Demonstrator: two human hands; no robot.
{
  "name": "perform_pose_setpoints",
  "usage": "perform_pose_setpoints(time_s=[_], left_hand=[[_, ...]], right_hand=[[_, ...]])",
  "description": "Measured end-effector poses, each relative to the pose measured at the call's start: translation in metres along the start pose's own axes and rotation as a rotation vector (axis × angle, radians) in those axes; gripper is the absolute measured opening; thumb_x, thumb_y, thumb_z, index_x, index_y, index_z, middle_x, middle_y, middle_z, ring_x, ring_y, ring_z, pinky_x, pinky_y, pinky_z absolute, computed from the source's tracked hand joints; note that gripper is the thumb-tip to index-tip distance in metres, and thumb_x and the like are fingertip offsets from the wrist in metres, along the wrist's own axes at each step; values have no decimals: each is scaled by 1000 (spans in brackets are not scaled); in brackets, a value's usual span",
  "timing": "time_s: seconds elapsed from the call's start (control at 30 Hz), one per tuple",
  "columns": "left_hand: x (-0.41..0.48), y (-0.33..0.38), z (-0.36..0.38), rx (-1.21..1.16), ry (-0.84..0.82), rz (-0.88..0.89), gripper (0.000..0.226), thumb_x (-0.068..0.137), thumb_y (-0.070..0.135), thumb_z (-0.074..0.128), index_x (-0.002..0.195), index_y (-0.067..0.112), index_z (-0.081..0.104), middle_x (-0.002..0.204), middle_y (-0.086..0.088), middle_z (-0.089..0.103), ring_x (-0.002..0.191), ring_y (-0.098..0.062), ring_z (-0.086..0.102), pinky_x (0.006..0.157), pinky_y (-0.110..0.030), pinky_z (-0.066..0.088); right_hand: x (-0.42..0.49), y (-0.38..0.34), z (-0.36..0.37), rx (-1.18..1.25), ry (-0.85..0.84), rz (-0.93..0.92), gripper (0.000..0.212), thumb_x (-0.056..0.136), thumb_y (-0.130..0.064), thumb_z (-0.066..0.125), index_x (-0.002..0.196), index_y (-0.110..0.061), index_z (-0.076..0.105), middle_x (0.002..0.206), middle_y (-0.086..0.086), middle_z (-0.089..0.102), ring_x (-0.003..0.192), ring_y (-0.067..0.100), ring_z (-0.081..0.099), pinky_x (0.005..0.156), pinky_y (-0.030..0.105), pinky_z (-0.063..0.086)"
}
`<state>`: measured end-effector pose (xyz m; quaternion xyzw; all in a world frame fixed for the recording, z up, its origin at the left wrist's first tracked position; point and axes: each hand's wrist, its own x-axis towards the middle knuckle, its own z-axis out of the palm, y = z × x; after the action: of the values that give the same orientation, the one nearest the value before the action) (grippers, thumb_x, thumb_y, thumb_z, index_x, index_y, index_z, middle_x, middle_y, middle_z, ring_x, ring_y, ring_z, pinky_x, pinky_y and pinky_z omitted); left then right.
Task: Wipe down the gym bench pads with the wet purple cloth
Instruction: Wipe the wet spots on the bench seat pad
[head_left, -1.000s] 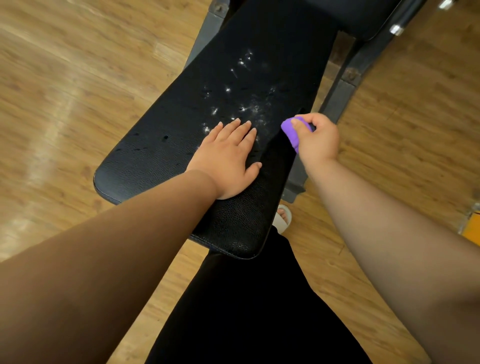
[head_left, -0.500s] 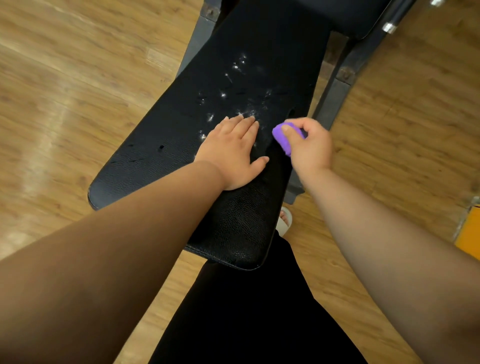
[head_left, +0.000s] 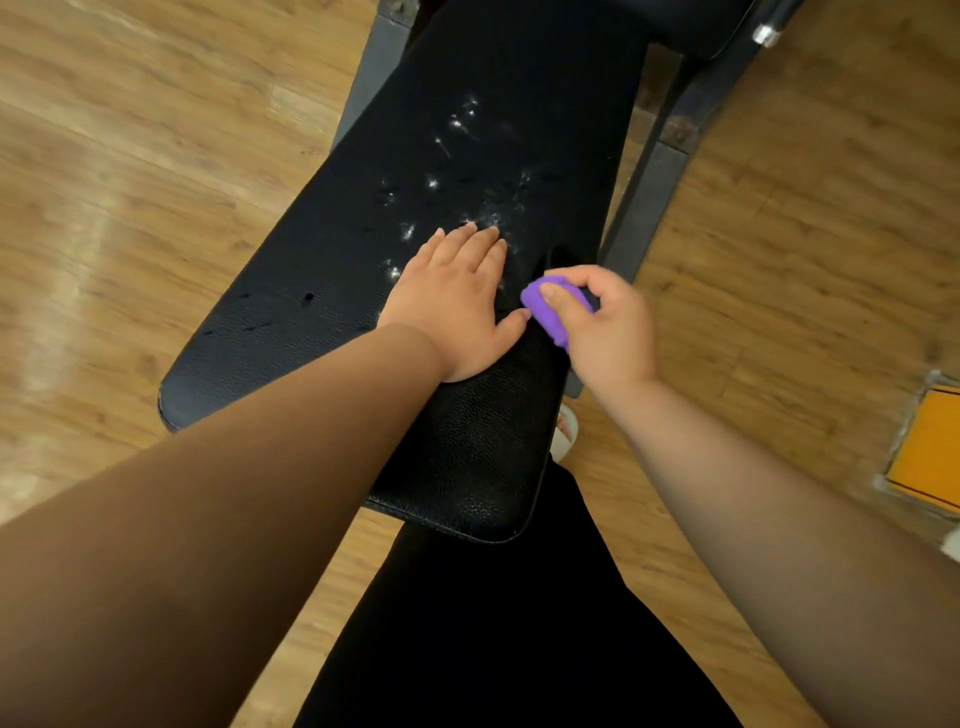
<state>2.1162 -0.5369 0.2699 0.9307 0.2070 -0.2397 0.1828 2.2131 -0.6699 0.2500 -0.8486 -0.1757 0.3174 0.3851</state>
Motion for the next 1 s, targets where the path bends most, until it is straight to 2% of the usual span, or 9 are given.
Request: perform_pose_setpoints(time_s=[0.13,0.23,0.3,0.4,0.5,0.63,0.77,0.9,1.0], left_hand=[[0,1,-1,0,2,1,76,96,58,32,154,12,15,162,-4,13,149,-21,5,121,-36,-1],[0,0,-1,0,4,-2,75,96,57,33,154,12,16,162,-4,13,149,-21,6,121,-36,-1],[0,0,-1,-2,5,0,74,97,56,32,154,12,16,162,-4,13,149,-21,6,121,-36,-1],[0,0,0,10,1,-1,73,97,56,30,154,12,15,162,-3,12,150,-20,5,121,-36,-1],[1,0,0,13,3,0,73,98,56,29,154,12,15,162,-3,12,150,-20,5,121,-36,-1],[1,-1,1,11,10,-2,72,98,55,30,154,12,16,162,-3,13,149,-20,5,121,-36,0],[2,-1,2,3,14,7,72,98,55,30,154,12,15,162,-3,12,150,-20,5,120,-36,-1],[1,-1,1,-10,-9,13,72,98,54,32,154,12,15,162,-4,13,149,-21,6,120,-35,-1],[8,-2,-5,16,21,33,70,97,53,36,152,11,24,158,-5,25,146,-23,18,120,-35,4]], right_hand=[[23,2,-3,-53,32,-22,11,92,-19,61,97,-20,71,96,-10,66,91,3,59,81,13,45],[48,-4,2,-58,92,59,13,94,-20,58,100,-19,70,96,-9,64,89,3,55,70,0,38],[38,-4,5,-35,102,58,13,93,-19,59,100,-20,70,95,-12,64,87,0,55,70,-2,36],[5,0,2,-1,57,-2,13,92,-17,61,99,-21,72,91,-19,63,85,-9,56,76,2,40],[14,3,-1,-35,40,-34,13,91,-19,61,98,-23,72,92,-14,65,88,1,59,78,14,45],[59,-1,2,-57,121,79,12,94,-22,58,99,-22,69,96,-8,64,88,4,54,66,1,38],[34,-1,6,-46,92,11,12,93,-20,59,97,-25,69,93,-15,63,88,0,56,74,3,40],[16,6,1,-34,46,-57,13,91,-19,61,99,-22,72,95,-10,67,92,4,60,80,12,44],[50,4,-2,-70,64,-9,13,93,-19,59,99,-20,71,92,-11,63,90,5,57,71,0,36]])
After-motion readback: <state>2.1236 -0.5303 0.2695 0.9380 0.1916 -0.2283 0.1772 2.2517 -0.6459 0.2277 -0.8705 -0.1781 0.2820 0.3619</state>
